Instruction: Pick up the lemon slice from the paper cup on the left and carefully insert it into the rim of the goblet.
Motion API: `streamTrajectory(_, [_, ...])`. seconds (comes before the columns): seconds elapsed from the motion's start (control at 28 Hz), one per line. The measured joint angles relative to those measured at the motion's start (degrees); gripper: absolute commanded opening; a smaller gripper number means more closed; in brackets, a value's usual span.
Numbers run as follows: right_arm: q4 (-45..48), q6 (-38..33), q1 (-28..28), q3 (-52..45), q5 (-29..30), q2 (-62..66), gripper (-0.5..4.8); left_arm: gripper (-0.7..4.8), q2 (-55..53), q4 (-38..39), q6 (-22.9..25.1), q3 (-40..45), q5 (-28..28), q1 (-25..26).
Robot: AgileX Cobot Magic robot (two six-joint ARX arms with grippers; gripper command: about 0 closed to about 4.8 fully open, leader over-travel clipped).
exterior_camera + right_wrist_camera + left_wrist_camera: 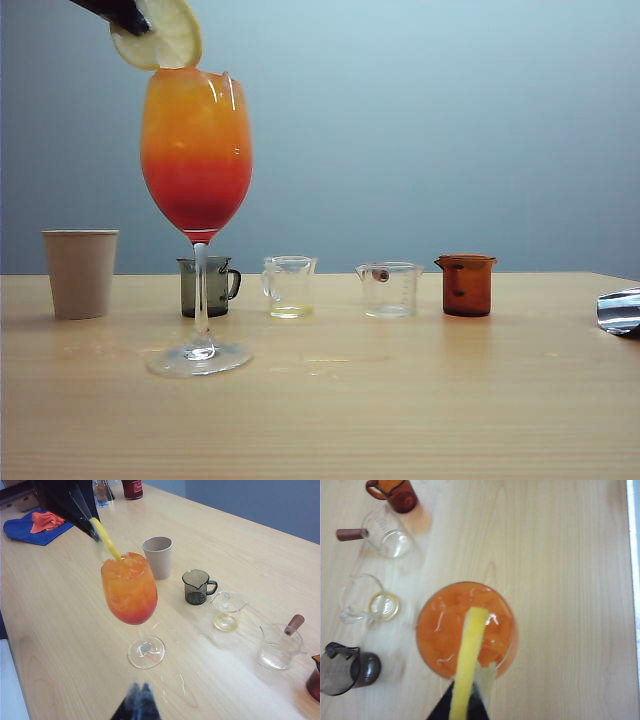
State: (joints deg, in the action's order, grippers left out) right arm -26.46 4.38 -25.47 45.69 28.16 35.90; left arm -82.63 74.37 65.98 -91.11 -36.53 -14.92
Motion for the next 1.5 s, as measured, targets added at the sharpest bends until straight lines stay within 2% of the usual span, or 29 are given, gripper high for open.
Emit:
streamTrajectory(0.18, [0.0, 0.0, 0.0, 0.0, 0.0, 0.0, -0.05, -0.06, -0.4, -0.3, 0.0, 0.1, 0.2, 0.1])
streamTrajectory(0.36, [0.0, 0.0, 0.0, 0.0, 0.0, 0.0, -0.05, -0.06, -0.7, -0.7, 0.0, 0.7, 4.4, 0.1])
streamTrajectory(0.82, [0.0, 0.0, 0.0, 0.0, 0.0, 0.0, -0.05, -0.06, -0.7, -3.2, 1.4, 0.7, 4.7, 0.0])
streamTrajectory(1.11, [0.1, 0.0, 0.0, 0.0, 0.0, 0.0, -0.05, -0.06, -0.7, -3.9, 1.7, 0.7, 5.4, -1.7])
streamTrajectory(1.5, [0.1, 0.0, 0.0, 0.0, 0.0, 0.0, -0.05, -0.06, -0.7, -4.0, 3.1, 0.8, 9.5, -1.7])
